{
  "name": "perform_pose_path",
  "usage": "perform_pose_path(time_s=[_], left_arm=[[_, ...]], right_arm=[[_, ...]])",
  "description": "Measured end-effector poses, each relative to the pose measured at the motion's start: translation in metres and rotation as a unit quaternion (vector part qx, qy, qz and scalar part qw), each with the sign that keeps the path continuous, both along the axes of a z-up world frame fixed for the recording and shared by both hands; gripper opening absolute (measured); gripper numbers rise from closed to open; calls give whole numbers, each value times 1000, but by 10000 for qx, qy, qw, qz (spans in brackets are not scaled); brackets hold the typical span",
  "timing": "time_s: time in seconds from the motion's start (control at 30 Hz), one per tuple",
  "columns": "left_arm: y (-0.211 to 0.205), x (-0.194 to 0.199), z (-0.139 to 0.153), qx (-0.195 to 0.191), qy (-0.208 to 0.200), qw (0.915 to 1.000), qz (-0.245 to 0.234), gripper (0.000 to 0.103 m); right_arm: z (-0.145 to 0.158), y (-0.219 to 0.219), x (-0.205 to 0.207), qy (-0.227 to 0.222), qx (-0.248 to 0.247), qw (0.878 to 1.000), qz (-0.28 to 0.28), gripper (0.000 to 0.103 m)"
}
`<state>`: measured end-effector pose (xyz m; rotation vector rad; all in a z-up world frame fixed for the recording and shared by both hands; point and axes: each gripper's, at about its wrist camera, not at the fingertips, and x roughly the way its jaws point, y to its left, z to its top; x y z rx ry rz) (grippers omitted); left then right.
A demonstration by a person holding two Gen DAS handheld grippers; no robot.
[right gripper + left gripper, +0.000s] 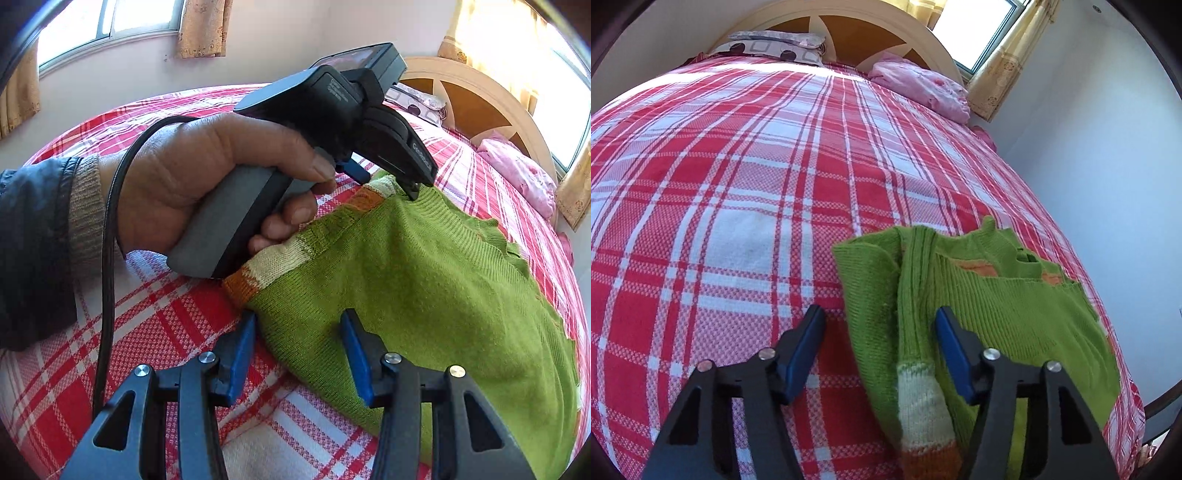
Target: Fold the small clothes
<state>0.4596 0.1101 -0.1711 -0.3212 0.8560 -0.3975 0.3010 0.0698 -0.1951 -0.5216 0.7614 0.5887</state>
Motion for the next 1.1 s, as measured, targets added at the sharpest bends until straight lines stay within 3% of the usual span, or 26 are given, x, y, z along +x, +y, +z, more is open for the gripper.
perform_pose_path(time_s=[0.07,0.13,0.17,0.3,0.4,0.5,0.63,0.97,1.1], left_arm=[[3,0,-2,-77,50,9999,44,50],[7,0,-4,-300,89,9995,-22,24],[9,1,-6,-393,152,9991,-39,18],[18,0,-9,-785,224,9967,-31,16],[25,2,-14,-1154,347,9927,-20,16],[20,1,-12,-1087,314,9936,-44,16],[21,2,-13,-1150,365,9927,-53,16],[31,-5,-12,-2303,990,9679,168,11],[19,-9,12,-2326,833,9689,99,11]], right_arm=[[0,1,0,-24,-28,10000,-1,48],[-1,1,-1,-46,-61,10000,3,48],[0,2,-1,-32,-50,10000,4,46],[4,-5,2,71,176,9998,-49,16],[7,-9,2,87,304,9995,-61,14],[7,-10,3,118,319,9994,-51,14],[15,-23,7,282,707,9971,-79,13],[43,-67,12,565,1785,9821,-187,12],[58,-89,9,478,2089,9763,-290,11]])
